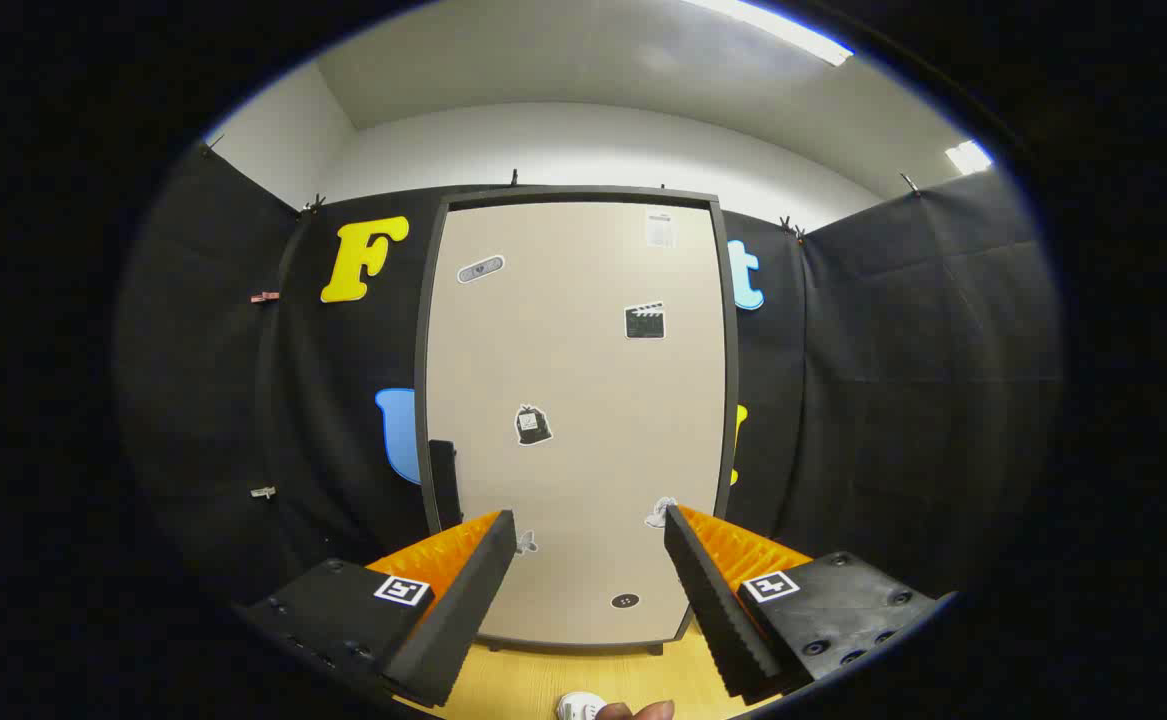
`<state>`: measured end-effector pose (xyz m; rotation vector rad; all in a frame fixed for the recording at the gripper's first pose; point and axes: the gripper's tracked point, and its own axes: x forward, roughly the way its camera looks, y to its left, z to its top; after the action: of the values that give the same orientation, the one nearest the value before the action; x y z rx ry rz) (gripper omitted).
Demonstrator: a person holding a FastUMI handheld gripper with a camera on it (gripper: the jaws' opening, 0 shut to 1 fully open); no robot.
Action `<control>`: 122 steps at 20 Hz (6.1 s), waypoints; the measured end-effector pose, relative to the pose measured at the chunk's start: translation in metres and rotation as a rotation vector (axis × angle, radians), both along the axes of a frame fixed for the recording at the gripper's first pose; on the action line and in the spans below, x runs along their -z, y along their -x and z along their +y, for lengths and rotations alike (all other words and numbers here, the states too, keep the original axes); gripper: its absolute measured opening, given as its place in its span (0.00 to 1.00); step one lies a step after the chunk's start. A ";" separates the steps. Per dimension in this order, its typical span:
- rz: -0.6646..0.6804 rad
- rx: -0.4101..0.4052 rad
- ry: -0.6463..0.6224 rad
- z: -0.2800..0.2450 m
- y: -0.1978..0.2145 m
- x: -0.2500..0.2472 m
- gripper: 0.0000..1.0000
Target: Open the shoe cabinet door, grab the shoes and put them into the shoe cabinet, then close the shoe cabinet door.
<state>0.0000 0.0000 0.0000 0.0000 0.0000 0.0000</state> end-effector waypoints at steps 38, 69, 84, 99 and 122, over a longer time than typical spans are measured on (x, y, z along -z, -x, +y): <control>-0.008 -0.071 -0.045 0.116 -0.069 0.013 0.98; 0.101 -0.020 -0.030 0.165 -0.197 0.095 0.19; 0.089 -0.151 -0.042 0.146 -0.102 0.078 0.19; 0.105 -0.215 -0.084 0.083 -0.024 0.070 0.19; 0.108 -0.044 -0.069 -0.054 0.016 0.065 0.17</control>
<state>-0.0159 -0.0542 -0.0654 0.0685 0.1082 0.0440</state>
